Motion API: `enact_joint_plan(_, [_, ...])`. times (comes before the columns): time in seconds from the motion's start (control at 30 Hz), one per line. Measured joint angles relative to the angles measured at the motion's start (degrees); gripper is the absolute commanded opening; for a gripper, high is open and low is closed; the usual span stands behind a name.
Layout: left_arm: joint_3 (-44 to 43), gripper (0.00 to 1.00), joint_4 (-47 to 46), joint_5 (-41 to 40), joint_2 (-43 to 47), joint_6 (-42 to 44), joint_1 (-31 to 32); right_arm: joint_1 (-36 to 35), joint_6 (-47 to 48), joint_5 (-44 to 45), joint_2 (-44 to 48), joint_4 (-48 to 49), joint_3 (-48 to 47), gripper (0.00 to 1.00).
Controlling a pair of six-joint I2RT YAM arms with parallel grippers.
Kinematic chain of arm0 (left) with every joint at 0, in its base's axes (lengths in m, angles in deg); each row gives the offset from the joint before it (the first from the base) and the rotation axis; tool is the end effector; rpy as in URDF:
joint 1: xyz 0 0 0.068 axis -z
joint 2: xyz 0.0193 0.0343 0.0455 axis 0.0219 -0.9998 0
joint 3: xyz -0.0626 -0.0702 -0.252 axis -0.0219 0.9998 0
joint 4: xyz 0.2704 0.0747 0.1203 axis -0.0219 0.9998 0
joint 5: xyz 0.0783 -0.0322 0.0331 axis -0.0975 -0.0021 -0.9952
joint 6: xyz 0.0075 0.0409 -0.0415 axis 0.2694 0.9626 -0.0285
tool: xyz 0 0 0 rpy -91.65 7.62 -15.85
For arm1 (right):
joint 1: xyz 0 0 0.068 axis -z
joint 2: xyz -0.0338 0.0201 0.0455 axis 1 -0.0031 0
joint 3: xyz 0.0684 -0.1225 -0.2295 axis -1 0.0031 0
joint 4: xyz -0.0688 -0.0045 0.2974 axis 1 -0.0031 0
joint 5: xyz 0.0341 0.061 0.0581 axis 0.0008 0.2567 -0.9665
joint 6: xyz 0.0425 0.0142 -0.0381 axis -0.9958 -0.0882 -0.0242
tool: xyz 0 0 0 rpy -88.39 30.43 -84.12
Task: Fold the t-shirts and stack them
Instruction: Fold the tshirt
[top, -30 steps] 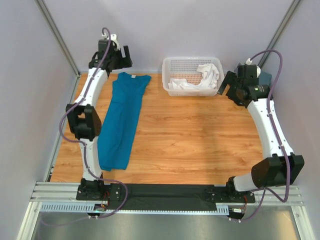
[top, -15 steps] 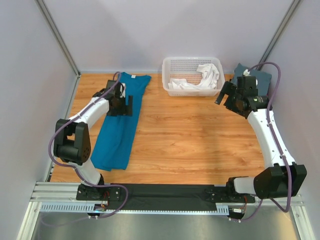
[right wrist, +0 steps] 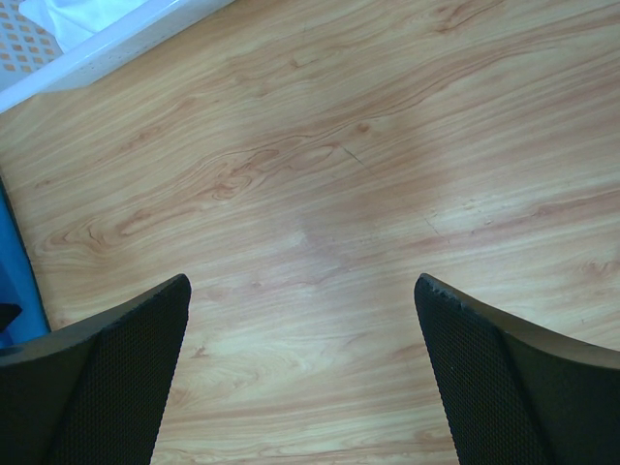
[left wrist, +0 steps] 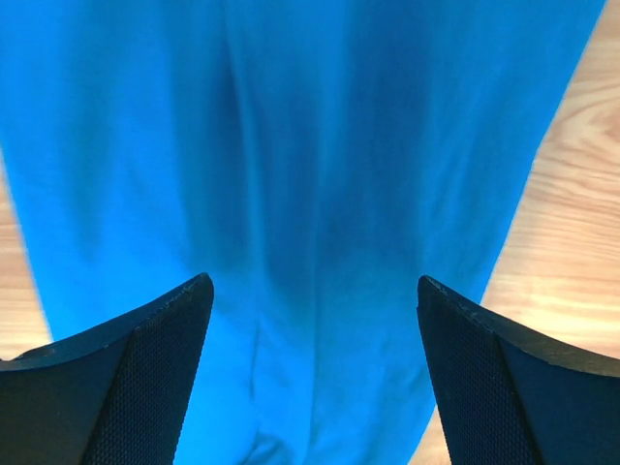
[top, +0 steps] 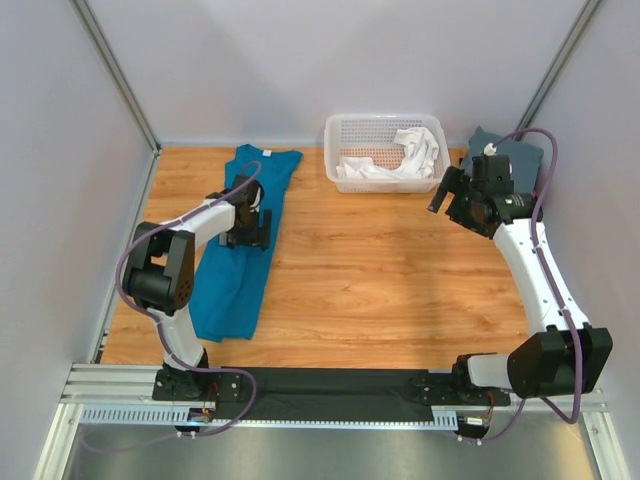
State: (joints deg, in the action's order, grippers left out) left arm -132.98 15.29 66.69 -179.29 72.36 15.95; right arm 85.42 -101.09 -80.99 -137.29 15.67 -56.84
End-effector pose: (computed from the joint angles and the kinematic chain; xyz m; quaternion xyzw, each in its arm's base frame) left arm 0.3890 -0.0972 0.1455 -0.0167 0.9787 0.0012 0.2047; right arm 0.3210 0.0220 0.3299 0.1922 0.9191 0.0635 0.3380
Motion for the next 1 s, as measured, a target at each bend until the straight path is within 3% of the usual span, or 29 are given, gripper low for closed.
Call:
enact_joint_plan(0.37, [-3.7,0.91,2.6,-5.7,-5.1,-3.9,4.5,0.0,0.4,0.4,0.0,-0.2,0.0,1.00])
enact_joint_plan(0.73, [-10.1,0.91,4.4,-1.7,-9.9,-8.8,9.5,0.0,0.8,0.4,-0.3,-0.3,0.0,1.00])
enact_joint_plan(1.0, [-7.1,0.93,7.4,-3.3,-4.9,-14.2,9.4,0.0,1.5,-4.9,-0.2,0.1,0.0,1.00])
